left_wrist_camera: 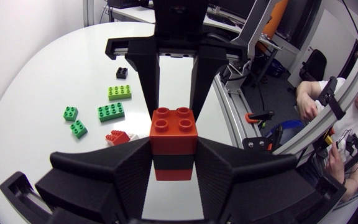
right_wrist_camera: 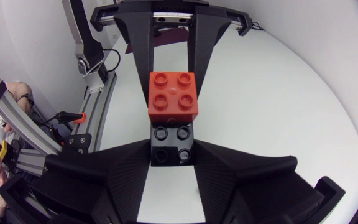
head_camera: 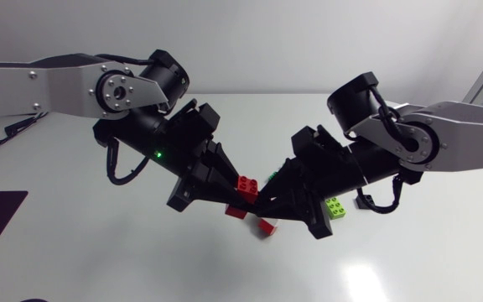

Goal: Separate the duplo bricks

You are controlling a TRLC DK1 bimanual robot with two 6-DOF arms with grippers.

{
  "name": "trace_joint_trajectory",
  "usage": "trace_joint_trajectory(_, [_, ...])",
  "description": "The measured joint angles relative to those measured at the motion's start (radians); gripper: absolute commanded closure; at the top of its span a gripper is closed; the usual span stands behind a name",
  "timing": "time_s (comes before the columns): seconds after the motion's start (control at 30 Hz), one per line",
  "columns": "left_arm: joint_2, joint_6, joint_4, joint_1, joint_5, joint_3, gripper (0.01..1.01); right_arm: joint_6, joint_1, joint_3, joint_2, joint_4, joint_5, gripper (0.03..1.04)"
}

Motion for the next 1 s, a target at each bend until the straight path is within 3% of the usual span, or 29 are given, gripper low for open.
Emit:
trace_joint_trajectory(0.3, [0.006, 0.021, -0.010, -0.005, -0.003, 0.000, 0.687, -0.004, 0.003, -0.011, -0.002, 0.002, 0.000, 0.76])
trace_joint_trajectory(0.37, [0.006, 0.022, -0.014, -0.005, -0.003, 0.000, 0.580, -0.004, 0.004, -0.013, -0.002, 0.002, 0.000, 0.76])
trace_joint_trajectory(0.5, [0.006, 0.022, -0.031, -0.005, -0.002, 0.001, 0.272, -0.005, 0.010, -0.014, -0.004, 0.008, 0.009, 0.76])
trace_joint_trajectory(0.57, [0.006, 0.022, -0.038, -0.005, 0.001, 0.003, 0.177, -0.008, 0.014, -0.028, -0.014, 0.025, 0.037, 0.76])
trace_joint_trajectory(0.8, [0.006, 0.059, -0.117, -0.006, -0.011, 0.038, 0.136, -0.011, 0.053, -0.068, -0.051, 0.064, 0.166, 0.76])
trace_joint_trajectory(1.0, [0.001, 0.101, -0.137, -0.047, -0.137, 0.044, 0.138, -0.011, 0.142, -0.102, -0.085, 0.122, 0.350, 0.76])
